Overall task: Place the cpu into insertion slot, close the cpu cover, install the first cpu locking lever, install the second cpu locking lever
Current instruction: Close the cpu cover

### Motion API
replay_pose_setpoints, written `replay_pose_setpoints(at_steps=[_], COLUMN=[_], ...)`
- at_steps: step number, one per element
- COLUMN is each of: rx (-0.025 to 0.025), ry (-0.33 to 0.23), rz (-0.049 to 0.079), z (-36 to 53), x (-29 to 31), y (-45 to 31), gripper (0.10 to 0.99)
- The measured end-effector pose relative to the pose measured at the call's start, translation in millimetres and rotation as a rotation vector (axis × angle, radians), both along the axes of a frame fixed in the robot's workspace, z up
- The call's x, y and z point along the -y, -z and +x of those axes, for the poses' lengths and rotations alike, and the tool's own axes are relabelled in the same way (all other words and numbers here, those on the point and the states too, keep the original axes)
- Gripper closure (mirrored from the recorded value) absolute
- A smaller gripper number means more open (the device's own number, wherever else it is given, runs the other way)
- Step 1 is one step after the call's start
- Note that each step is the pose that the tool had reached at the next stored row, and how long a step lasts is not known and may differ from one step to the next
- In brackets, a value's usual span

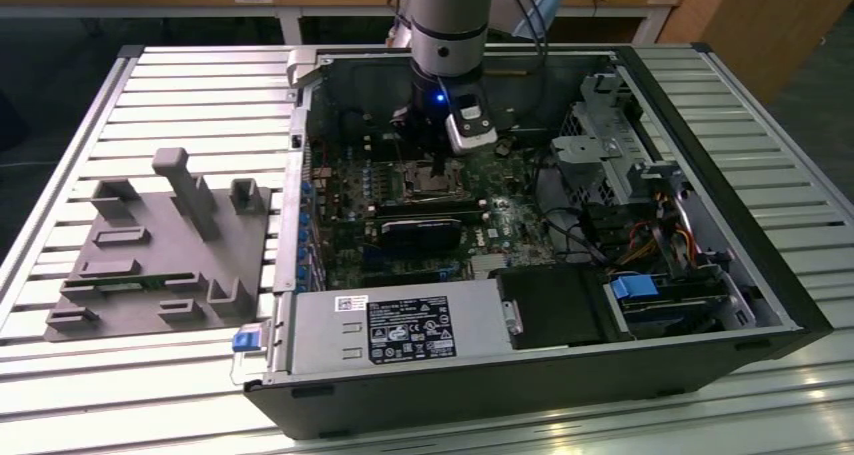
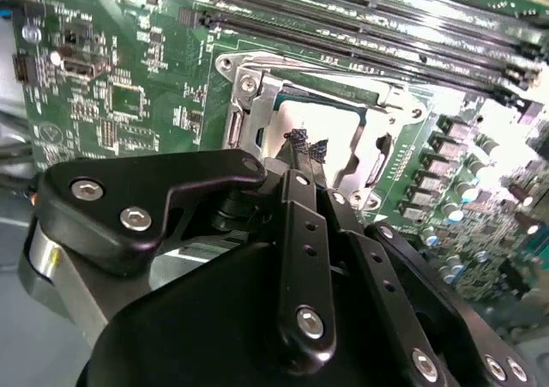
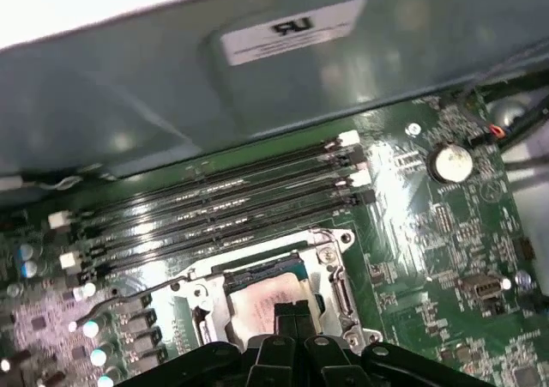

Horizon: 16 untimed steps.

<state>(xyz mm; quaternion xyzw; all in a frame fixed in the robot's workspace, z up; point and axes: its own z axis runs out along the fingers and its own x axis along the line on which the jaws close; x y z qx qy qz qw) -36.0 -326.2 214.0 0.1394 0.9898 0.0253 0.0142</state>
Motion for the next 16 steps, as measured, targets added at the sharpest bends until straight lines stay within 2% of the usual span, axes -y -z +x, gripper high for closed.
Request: replay_pose_setpoints(at_steps=[6, 10, 12, 16], rx=[-0.0001, 0.0018, 0.006, 0.0175], ry=[-0.115, -0.128, -0.127, -0.124], rz=[0.0, -0.004, -0.005, -0.006], z=[0.0, -0.7, -2.5, -10.4], x=[0.0, 0.0, 0.1, 0.0], y=[0.6, 0.7, 0.9, 1.3], gripper=[0.98, 0.98, 0.98, 0.98])
